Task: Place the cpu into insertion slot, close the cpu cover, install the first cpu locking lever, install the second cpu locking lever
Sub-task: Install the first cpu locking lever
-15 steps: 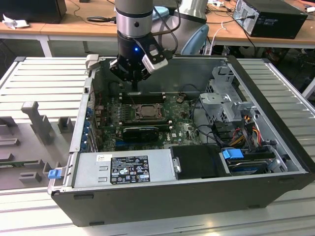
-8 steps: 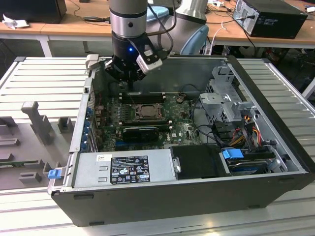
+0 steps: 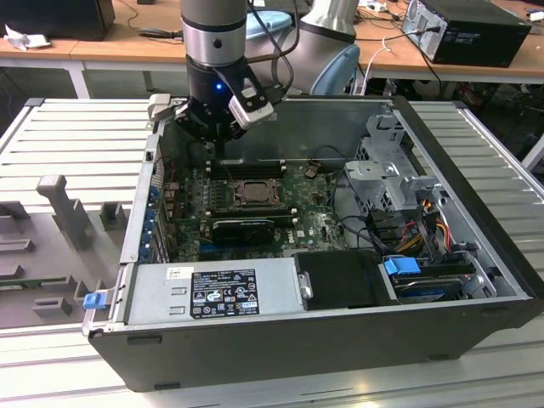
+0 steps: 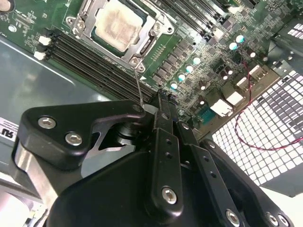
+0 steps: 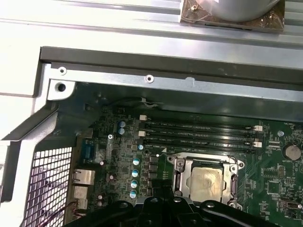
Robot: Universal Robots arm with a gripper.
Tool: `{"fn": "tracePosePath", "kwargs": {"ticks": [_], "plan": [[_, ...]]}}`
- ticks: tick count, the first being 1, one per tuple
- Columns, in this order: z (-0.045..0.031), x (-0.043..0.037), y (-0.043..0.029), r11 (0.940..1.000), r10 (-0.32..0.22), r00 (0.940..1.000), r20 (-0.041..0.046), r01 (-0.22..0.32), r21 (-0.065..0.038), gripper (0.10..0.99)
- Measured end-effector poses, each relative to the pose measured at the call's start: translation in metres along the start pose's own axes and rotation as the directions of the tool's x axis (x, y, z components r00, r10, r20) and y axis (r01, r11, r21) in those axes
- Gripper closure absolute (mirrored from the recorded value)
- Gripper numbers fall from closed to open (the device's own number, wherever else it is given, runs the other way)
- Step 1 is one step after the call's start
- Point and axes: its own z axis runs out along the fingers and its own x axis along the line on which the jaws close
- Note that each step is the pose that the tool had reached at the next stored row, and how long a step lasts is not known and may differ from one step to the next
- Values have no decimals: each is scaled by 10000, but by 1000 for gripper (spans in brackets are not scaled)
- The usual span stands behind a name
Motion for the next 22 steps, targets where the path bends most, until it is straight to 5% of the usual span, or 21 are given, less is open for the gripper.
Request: {"fn": "tracePosePath", "kwargs": {"ticks": [8,12,16,22], "plan": [[31,98,5,10000,0,10000,1,0,-2,980],[49,234,16,10000,1,10000,3,-1,-2,980],[107,225,30,10000,1,10000,2,-1,-2,980],[221,156,150,10000,-1,10000,0,1,-1,980]]}}
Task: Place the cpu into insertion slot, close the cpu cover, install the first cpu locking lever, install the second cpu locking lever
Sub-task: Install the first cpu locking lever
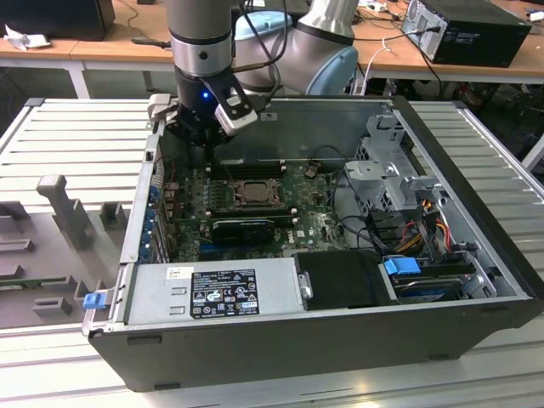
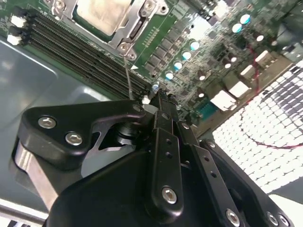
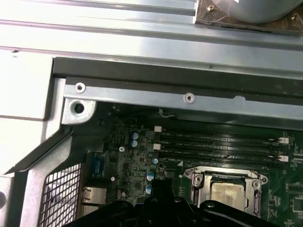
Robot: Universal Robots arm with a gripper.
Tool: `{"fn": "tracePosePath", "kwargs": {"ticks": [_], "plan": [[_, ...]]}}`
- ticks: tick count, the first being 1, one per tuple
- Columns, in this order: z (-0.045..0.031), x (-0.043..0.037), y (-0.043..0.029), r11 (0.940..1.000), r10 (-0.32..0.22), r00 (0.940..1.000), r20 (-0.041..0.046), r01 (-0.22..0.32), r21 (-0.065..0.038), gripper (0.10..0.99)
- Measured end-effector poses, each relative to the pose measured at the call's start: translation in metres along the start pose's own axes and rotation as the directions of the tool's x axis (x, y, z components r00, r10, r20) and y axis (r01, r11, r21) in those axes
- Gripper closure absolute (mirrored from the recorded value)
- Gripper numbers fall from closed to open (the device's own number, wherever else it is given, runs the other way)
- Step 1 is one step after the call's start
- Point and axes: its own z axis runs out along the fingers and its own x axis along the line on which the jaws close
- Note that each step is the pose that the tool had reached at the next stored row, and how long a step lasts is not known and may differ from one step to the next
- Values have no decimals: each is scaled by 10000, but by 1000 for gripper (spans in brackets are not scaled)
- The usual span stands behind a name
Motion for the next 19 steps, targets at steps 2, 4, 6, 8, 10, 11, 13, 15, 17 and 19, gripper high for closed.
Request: {"fn": "tracePosePath", "kwargs": {"ticks": [2,4,6,8,10,11,13,15,17,19], "plan": [[18,-8,38,10000,1,10000,1,-1,0,980],[33,-15,59,10000,17,10000,2,-17,-1,980],[43,-39,65,10000,35,10000,3,-35,0,980],[48,-62,69,10000,35,10000,3,-35,0,980],[50,-70,68,10000,35,10000,4,-35,1,980],[50,-73,68,10000,35,10000,3,-35,1,980],[51,-83,67,10000,35,10000,4,-35,0,980],[54,-105,65,10000,35,10000,2,-35,1,980],[62,-143,61,10000,36,10000,2,-36,-1,980],[65,-179,57,10000,36,10000,0,-36,0,980]]}}
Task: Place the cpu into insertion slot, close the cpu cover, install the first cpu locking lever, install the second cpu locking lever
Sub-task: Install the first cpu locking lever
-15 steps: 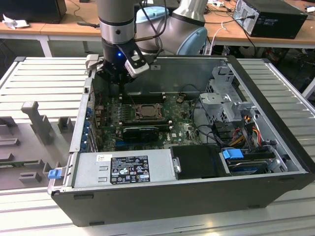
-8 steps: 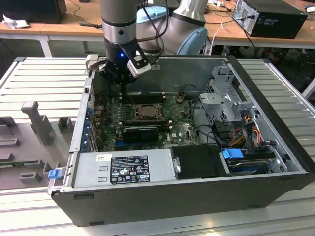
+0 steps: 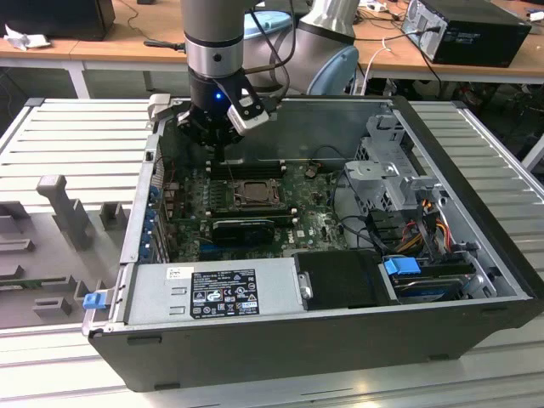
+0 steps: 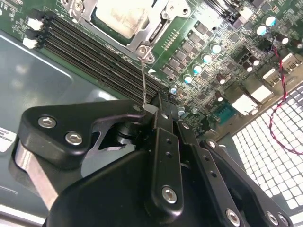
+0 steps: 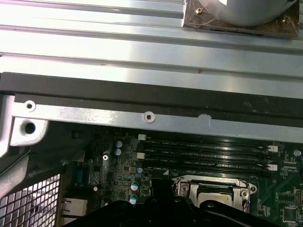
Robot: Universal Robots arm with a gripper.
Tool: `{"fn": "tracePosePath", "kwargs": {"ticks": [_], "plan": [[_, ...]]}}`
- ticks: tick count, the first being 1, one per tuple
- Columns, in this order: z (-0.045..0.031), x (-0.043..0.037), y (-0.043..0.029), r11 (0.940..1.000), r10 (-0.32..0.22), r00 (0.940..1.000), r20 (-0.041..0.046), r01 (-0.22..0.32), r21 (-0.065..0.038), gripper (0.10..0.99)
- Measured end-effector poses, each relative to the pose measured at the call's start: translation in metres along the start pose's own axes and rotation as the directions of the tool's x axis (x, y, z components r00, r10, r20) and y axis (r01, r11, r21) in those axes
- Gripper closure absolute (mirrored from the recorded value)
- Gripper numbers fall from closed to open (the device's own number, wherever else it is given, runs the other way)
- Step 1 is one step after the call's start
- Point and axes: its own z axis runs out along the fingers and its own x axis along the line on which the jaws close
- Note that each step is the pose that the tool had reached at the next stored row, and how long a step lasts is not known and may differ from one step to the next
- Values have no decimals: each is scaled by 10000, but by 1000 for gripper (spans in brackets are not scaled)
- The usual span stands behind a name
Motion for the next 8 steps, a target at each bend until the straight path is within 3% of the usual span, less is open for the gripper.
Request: {"fn": "tracePosePath", "kwargs": {"ticks": [8], "plan": [[3,-92,-8,10000,0,10000,-1,0,0,980]]}}
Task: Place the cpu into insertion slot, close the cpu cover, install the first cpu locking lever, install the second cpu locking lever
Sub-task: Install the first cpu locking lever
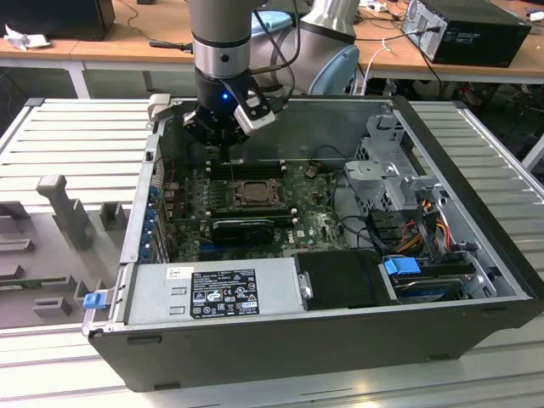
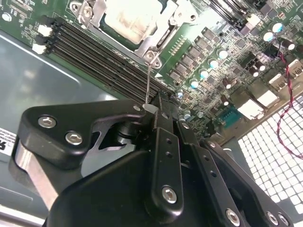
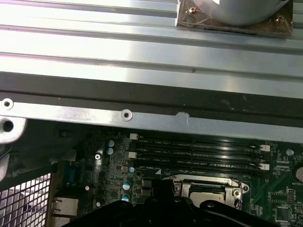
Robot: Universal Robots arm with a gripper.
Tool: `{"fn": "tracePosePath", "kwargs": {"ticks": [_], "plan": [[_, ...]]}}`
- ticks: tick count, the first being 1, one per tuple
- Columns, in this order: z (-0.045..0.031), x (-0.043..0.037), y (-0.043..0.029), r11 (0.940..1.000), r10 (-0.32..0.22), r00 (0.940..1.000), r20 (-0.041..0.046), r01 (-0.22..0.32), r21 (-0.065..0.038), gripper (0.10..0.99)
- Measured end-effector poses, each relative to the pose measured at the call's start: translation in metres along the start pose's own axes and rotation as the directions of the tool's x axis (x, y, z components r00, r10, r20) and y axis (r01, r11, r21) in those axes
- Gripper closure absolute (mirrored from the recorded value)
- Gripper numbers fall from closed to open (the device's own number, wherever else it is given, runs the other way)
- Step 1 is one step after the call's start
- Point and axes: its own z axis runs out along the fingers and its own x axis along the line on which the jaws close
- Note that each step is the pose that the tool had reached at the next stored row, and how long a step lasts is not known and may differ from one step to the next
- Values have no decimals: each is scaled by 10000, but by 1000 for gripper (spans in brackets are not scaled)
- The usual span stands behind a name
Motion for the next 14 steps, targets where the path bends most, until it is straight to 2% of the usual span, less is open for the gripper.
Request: {"fn": "tracePosePath", "kwargs": {"ticks": [14], "plan": [[18,-151,-14,10000,1,10000,0,-1,-1,980]]}}
